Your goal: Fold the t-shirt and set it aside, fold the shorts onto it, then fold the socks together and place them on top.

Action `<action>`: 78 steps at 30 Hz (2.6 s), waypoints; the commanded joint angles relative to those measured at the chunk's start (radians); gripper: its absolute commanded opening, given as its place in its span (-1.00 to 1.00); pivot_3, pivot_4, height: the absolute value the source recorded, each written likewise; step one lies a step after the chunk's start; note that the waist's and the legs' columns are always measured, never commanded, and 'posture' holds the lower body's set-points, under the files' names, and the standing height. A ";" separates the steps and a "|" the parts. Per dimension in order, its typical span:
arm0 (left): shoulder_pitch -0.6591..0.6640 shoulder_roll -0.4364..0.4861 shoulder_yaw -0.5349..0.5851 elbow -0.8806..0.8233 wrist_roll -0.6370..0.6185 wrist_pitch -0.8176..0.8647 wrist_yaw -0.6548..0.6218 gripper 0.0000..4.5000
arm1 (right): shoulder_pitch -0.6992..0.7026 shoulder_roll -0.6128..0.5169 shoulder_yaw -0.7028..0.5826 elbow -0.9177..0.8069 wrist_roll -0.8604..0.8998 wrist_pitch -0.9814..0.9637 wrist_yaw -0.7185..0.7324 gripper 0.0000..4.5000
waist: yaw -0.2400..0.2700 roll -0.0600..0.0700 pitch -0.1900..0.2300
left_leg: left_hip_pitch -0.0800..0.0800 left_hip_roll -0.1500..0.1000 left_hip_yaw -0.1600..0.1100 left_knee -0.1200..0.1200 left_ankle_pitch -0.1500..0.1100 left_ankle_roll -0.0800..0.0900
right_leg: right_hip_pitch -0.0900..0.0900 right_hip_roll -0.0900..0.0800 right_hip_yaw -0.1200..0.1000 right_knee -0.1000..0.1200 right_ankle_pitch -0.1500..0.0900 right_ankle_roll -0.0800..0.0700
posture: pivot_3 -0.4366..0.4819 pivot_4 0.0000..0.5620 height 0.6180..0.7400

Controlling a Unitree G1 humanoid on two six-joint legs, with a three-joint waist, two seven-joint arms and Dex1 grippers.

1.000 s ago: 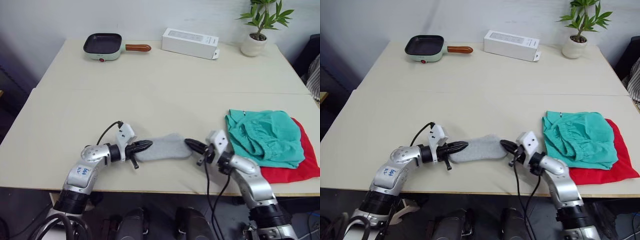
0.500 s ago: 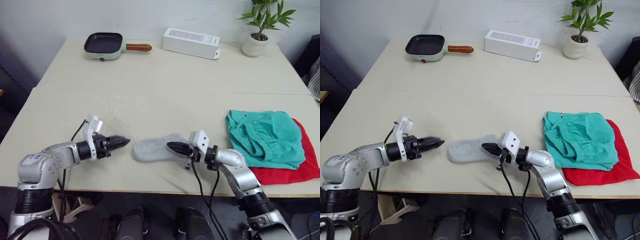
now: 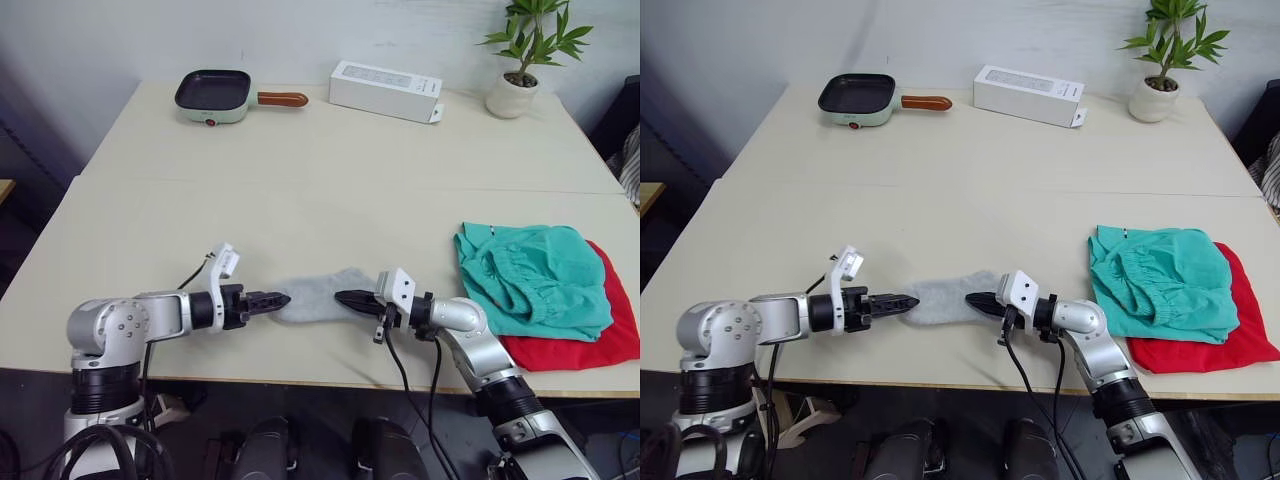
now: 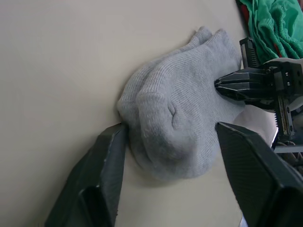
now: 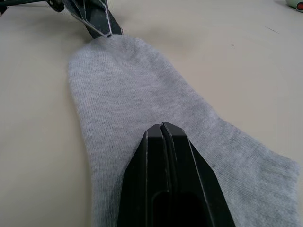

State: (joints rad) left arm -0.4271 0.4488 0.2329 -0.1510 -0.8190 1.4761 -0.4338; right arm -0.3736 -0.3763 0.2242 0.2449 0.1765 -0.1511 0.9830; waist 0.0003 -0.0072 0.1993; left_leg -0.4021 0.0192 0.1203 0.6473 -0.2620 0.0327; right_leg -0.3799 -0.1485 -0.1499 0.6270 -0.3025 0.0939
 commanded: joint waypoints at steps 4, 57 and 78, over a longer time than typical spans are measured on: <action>-0.068 0.033 -0.049 -0.046 -0.030 0.048 -0.037 -0.73 | 0.005 0.012 0.007 0.011 -0.018 0.003 -0.009 -1.00 | -0.004 0.000 0.000 | -0.001 0.001 0.000 0.000 0.000 0.000 | -0.001 0.001 0.000 0.000 0.000 0.000 | -0.05 -0.47 1.00; -0.118 -0.142 -0.399 0.263 0.406 -1.193 -0.616 0.75 | 0.250 -0.302 -0.392 -0.446 0.229 0.413 -0.074 -1.00 | 0.008 -0.001 0.001 | -0.005 0.003 0.000 0.000 0.001 0.009 | -0.002 -0.001 -0.007 -0.006 0.000 0.000 | -0.05 -0.47 1.00; -0.086 -0.183 -0.525 0.447 0.690 -1.372 -0.512 -0.99 | 0.092 0.020 -0.140 -0.113 0.063 0.145 -0.195 -1.00 | -0.002 -0.001 0.001 | -0.004 0.000 0.001 0.001 0.000 0.011 | 0.000 0.000 -0.008 -0.005 0.001 0.001 | -0.05 -0.47 1.00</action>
State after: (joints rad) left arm -0.5357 0.2596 -0.2899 0.2767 -0.1551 0.1062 -0.9657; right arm -0.2864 -0.3442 0.1072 0.1031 0.2513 0.0169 0.7822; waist -0.0020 -0.0079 0.2004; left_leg -0.4055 0.0192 0.1207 0.6482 -0.2623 0.0442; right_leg -0.3790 -0.1494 -0.1574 0.6216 -0.3017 0.0953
